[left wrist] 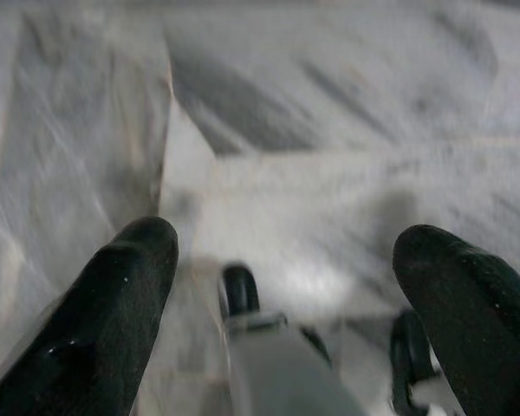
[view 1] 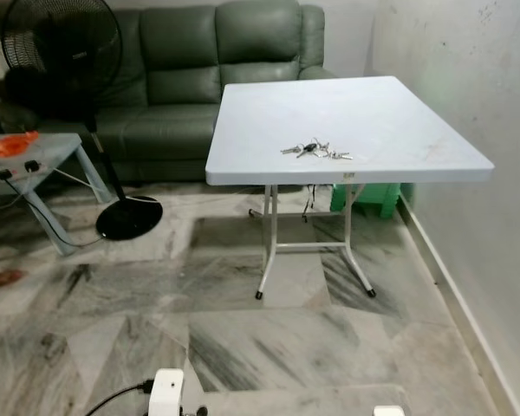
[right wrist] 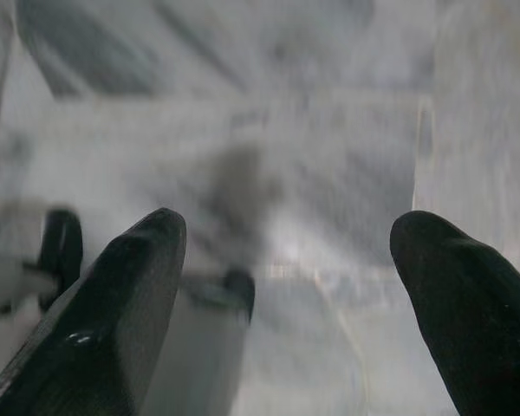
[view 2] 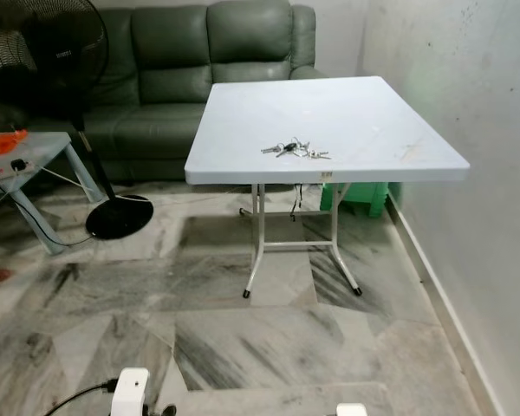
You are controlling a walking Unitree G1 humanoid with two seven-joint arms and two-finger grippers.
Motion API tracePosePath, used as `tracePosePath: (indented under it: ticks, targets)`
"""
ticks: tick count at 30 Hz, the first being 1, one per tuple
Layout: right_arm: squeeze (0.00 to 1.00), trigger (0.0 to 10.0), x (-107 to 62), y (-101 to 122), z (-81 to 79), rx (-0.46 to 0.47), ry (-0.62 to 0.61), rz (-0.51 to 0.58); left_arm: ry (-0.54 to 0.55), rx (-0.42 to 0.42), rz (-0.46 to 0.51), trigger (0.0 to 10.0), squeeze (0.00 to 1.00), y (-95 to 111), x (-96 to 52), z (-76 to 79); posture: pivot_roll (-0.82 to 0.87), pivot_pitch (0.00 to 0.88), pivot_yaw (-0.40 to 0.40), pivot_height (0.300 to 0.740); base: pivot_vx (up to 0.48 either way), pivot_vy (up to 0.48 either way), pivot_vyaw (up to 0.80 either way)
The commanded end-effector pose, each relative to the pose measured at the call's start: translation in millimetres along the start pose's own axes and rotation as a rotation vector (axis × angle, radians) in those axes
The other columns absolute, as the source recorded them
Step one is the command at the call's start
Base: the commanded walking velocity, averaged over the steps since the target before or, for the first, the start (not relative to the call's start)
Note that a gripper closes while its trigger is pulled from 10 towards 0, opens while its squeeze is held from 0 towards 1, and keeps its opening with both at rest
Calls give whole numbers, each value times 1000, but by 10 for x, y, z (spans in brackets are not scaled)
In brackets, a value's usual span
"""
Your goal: Hang keys on a hook
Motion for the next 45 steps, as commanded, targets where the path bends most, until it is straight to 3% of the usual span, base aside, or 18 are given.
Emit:
tracePosePath:
  ticks: [1, 5, 8, 13, 15, 18, 19, 23, 28, 33, 37, 40, 45]
  targets:
    - [0, 10000, 29, 191, -29, 12, 13, 77, -9, 22, 70, 10000, 0, 204, 17, -1, -28, 0, 15, 740, 0, 0, 0]
    - [0, 10000, 44, 667, 31, 19, 12, 271, -102, 42, 241, 10000, 0, 654, 30, 202, -28, 0, 12, 740, 0, 0, 0]
    - [0, 10000, 29, 820, 44, 26, 11, 342, -132, 14, 293, 10000, 0, 795, 20, 251, -25, 0, 7, 740, 0, 0, 0]
    - [0, 10000, -117, 1392, 66, 79, -7, 631, -261, -19, 514, 10000, 0, 1304, -100, 452, -23, 0, 6, 740, 0, 0, 0]
    - [0, 10000, -157, 1480, 65, 91, -9, 681, -277, -2, 556, 10000, 0, 1380, -134, 493, -23, 0, 6, 740, 0, 0, 0]
    - [0, 10000, -285, 1690, 32, 109, 0, 807, -332, 14, 660, 10000, 0, 1561, -239, 608, -33, 0, 8, 740, 0, 0, 0]
    - [0, 10000, -451, 1874, 23, 126, -7, 922, -383, 13, 764, 10000, 0, 1733, -382, 720, -35, 0, 9, 740, 0, 0, 0]
    - [0, 10000, -740, 2059, 11, 139, 5, 1050, -451, -36, 895, 10000, 0, 1927, -650, 808, -49, 0, 13, 740, 0, 0, 0]
    - [0, 10000, -1008, 2147, 61, 110, -13, 1128, -463, -49, 961, 10000, 0, 2051, -868, 752, -59, 0, 19, 740, 0, 0, 0]
    - [0, 10000, -1163, 2243, 104, 114, -36, 1136, -449, -76, 955, 10000, 0, 2127, -984, 694, -58, 0, 20, 740, 0, 0, 0]
    - [0, 10000, -1244, 2349, 67, 105, -15, 1152, -448, -76, 941, 10000, 0, 2168, -1013, 701, -49, 0, 17, 740, 0, 0, 0]
    - [0, 10000, -1216, 2364, 83, 115, -5, 1136, -443, -74, 923, 10000, 0, 2165, -981, 711, -41, 0, 11, 740, 0, 0, 0]
    - [0, 10000, -1238, 2424, 139, 53, -32, 1137, -436, -82, 909, 10000, 0, 2203, -973, 719, -37, 0, 6, 740, 0, 0, 0]
Point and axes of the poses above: a point about 5 cm out from each wrist's last joint towards the gripper, its own x axis pointing out of the wrist towards the gripper, its own y axis along the axis of the wrist's last joint, z = x × y, the point moved 4 cm from there along x, pointing out of the wrist towards the gripper, and after that the axes turned 9 degrees about -x, right-handed, at the moved point
